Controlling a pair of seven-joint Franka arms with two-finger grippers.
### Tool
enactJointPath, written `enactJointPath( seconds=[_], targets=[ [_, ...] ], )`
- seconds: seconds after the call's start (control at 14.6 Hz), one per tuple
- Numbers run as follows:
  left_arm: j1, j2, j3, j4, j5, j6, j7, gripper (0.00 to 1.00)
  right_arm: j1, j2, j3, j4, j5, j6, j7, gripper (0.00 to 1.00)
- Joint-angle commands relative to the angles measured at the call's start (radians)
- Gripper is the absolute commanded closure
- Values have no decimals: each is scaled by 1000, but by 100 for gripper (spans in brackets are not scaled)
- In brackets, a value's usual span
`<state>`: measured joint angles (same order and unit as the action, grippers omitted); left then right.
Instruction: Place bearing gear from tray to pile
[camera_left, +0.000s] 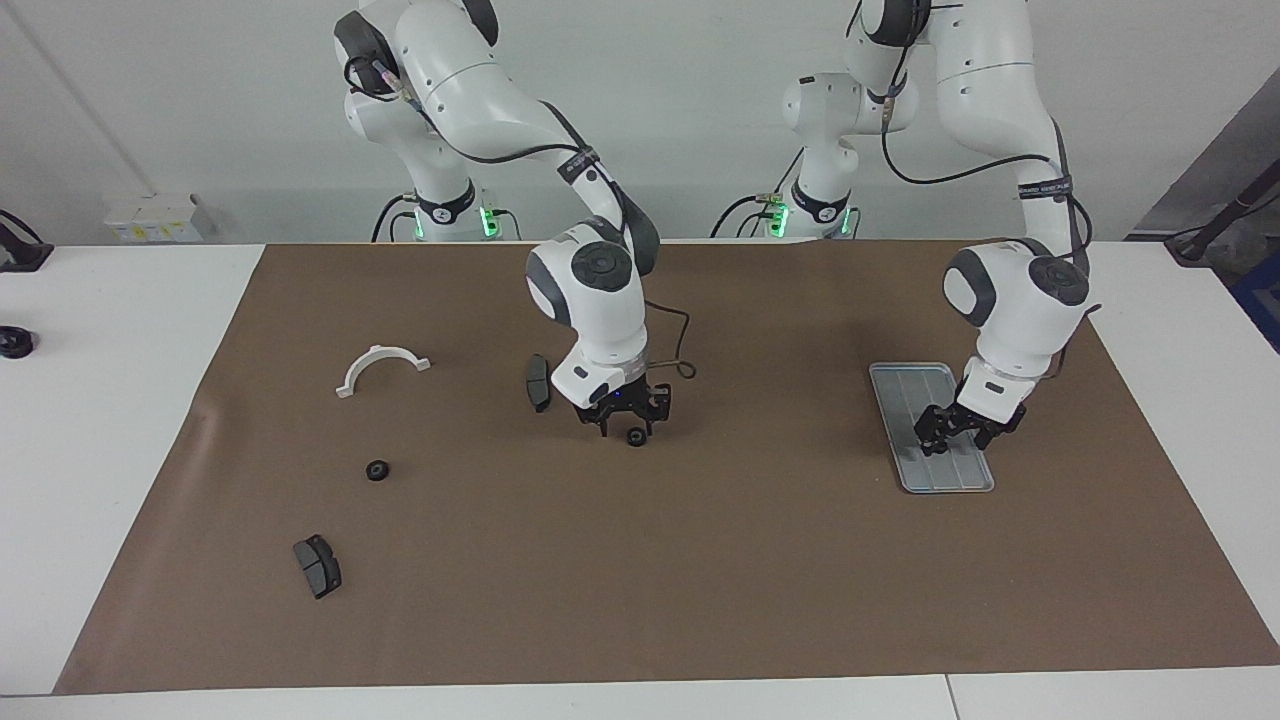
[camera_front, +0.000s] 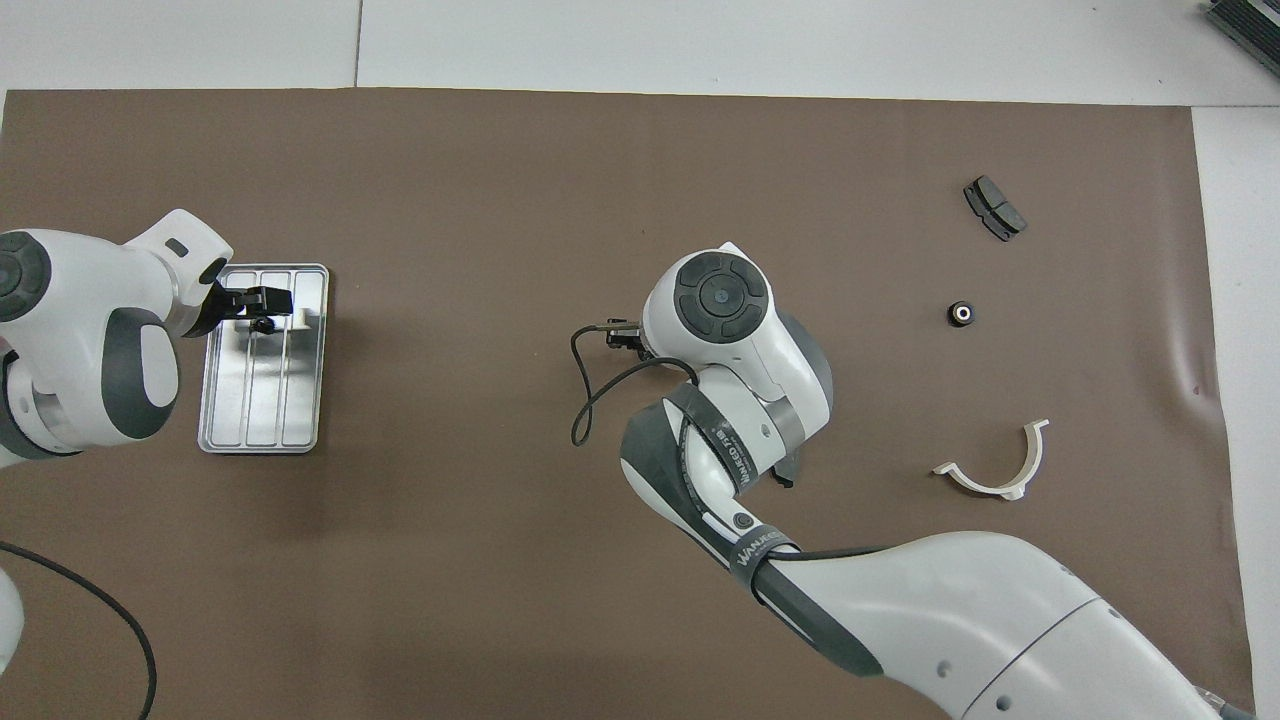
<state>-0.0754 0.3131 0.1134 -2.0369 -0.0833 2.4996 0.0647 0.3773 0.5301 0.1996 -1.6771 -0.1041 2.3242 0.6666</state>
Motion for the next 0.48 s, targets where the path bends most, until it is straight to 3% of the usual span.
enactJointPath(
  seconds=[0.0,0.21,0.41],
  targets=[
    [6,-23,-12,-49,-6,27,23,34,9,27,0,-1,4,43,22,28],
    [6,-26,-12,-51,-6,18,23,59,6,27,0,-16,-3,47,18,30],
    [5,-42,-11,-51,-6,-8,24,91,8,28,-2,-33,-6,49,10,37]
  ],
)
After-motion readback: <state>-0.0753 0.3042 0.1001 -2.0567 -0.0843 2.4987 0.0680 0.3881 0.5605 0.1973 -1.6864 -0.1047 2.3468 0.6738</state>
